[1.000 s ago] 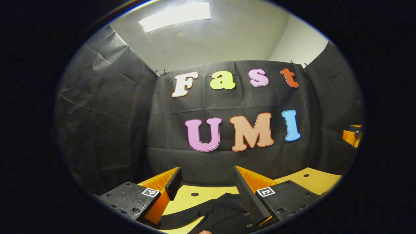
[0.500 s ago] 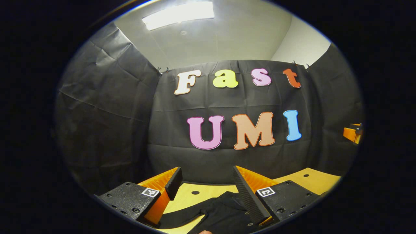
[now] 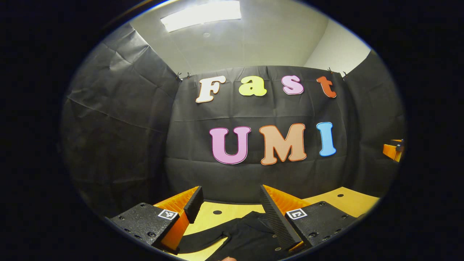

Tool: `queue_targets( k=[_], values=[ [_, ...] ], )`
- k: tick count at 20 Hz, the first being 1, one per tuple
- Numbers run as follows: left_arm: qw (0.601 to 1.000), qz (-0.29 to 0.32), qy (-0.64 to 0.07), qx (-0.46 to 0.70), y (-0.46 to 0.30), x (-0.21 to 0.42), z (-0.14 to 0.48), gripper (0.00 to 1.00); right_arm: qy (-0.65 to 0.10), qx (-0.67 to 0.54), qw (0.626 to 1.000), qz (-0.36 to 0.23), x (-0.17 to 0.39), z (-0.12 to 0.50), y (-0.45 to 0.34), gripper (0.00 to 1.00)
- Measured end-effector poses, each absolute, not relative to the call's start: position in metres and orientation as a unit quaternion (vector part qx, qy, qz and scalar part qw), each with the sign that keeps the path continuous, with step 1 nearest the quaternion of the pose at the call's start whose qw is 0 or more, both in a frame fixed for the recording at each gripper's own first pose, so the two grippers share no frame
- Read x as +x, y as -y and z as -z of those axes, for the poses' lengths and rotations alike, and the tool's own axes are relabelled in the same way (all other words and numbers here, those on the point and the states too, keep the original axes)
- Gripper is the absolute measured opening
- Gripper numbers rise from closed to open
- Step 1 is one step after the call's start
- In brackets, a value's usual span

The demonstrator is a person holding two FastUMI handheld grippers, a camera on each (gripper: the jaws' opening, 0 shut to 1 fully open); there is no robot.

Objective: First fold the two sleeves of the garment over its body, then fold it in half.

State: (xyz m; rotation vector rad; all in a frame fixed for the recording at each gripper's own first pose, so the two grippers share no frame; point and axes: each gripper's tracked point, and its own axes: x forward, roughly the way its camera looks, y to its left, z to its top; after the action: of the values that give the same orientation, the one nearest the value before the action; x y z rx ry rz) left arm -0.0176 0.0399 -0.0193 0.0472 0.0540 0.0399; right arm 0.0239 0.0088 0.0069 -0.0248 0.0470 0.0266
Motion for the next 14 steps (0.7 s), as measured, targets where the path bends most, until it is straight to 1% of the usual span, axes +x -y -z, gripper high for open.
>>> queue_targets(
  k=[2, 3, 4, 5, 6, 9, 10, 13, 14],
  values=[
    [0.999, -0.018, -0.026, 0.025, -0.039, -0.018, 0.016, 0.92, -0.028, -0.011, 0.999, -0.011, 0.024, -0.002, -0.006, 0.97],
    [0.999, -0.017, -0.026, 0.027, -0.037, -0.019, 0.017, 0.92, -0.031, -0.011, 0.999, -0.007, 0.025, 0.001, -0.002, 0.99],
    [0.999, -0.016, -0.025, 0.028, -0.036, -0.019, 0.016, 0.92, -0.034, -0.010, 0.999, -0.003, 0.027, 0.006, 0.002, 0.95],
    [0.999, -0.016, -0.025, 0.030, -0.035, -0.019, 0.016, 0.92, -0.038, -0.011, 0.999, 0.001, 0.028, 0.011, 0.006, 0.95],
    [0.999, -0.015, -0.025, 0.031, -0.034, -0.018, 0.015, 0.92, -0.043, -0.011, 0.999, 0.007, 0.029, 0.017, 0.011, 0.97],
    [0.999, -0.014, -0.025, 0.032, -0.032, -0.019, 0.015, 0.92, -0.061, -0.018, 0.998, 0.022, 0.032, 0.039, 0.029, 0.95],
    [0.999, -0.014, -0.026, 0.033, -0.032, -0.020, 0.015, 0.93, -0.068, -0.022, 0.997, 0.026, 0.034, 0.047, 0.034, 0.97],
    [0.999, -0.014, -0.026, 0.038, -0.028, -0.018, 0.013, 0.93, -0.092, -0.031, 0.995, 0.035, 0.037, 0.071, 0.049, 0.97],
    [0.999, -0.014, -0.026, 0.039, -0.027, -0.017, 0.012, 0.92, -0.102, -0.034, 0.993, 0.037, 0.036, 0.081, 0.054, 0.95]
  ],
)
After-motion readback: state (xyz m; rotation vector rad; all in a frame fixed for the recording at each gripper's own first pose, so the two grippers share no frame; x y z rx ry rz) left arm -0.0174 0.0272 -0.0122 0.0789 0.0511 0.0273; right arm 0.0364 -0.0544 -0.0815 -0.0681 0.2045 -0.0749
